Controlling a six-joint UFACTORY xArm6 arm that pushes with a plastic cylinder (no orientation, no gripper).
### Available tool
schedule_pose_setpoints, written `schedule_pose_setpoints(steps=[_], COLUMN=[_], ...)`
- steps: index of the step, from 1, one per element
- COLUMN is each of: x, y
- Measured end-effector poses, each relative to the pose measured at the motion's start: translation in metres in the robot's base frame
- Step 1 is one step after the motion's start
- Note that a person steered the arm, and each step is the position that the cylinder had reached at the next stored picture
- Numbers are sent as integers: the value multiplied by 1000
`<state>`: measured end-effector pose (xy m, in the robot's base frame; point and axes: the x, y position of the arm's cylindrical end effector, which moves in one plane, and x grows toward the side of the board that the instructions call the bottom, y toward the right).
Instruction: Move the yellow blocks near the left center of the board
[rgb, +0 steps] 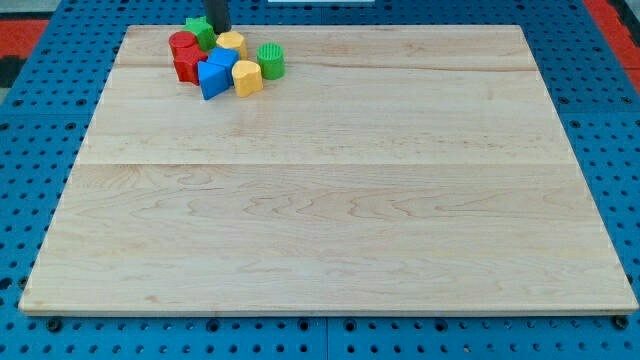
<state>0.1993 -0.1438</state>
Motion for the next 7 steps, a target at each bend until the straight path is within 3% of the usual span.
schedule_pose_setpoints(steps=[2,4,7], x=[40,45,79], y=[7,89,52])
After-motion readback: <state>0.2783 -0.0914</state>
